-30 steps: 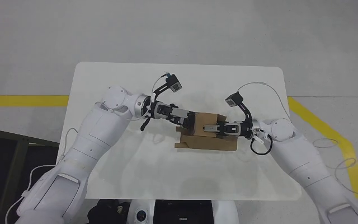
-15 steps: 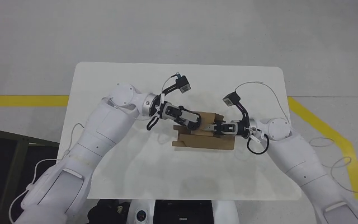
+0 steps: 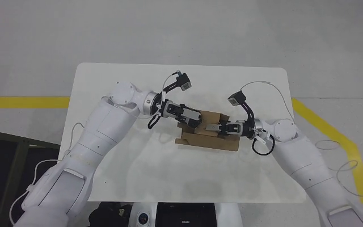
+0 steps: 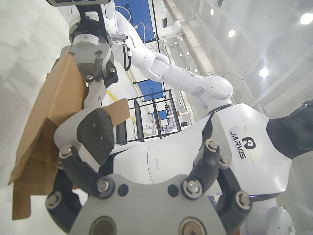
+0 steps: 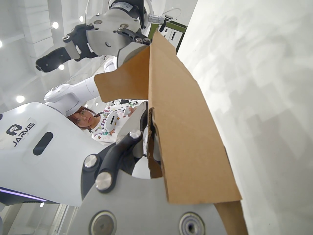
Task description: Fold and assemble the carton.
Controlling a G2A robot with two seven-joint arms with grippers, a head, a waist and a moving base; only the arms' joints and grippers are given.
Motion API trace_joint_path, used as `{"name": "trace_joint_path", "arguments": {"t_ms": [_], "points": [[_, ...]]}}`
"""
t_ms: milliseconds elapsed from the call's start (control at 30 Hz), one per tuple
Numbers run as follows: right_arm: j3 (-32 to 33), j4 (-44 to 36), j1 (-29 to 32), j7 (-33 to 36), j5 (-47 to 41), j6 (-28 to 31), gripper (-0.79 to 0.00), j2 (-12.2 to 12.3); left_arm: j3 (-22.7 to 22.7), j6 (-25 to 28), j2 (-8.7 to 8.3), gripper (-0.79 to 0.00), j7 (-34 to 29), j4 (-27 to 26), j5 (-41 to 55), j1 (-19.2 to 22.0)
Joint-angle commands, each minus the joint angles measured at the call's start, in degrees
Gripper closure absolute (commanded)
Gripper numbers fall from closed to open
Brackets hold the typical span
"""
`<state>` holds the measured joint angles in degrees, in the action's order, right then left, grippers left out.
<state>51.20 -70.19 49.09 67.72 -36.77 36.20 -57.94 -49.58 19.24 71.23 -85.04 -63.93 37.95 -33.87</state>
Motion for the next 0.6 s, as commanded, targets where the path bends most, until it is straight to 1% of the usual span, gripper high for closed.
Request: {"name": "trace_joint_path", "arguments": {"t_ms": [0,267,567], "points": [[0.6,0.0,0.2,0.0,-0.4,0.0,0.0,0.0,-1.0,0.0,-0.4,-0.785,0.0,0.0,-0.6,-0.5],[1.7,-0.6,0.7,0.8,-0.7,-0.5,0.0,-0.2,-3.6,-0.3,-1.55,-0.785,-0.1,0.2,-2.8,-2.8],[0.8,-3.7,1.3,2.0,0.7,-1.6,0.0,-0.4,-6.2,-0.7,-2.51,-0.785,0.2,0.0,-4.4,-3.6]]}}
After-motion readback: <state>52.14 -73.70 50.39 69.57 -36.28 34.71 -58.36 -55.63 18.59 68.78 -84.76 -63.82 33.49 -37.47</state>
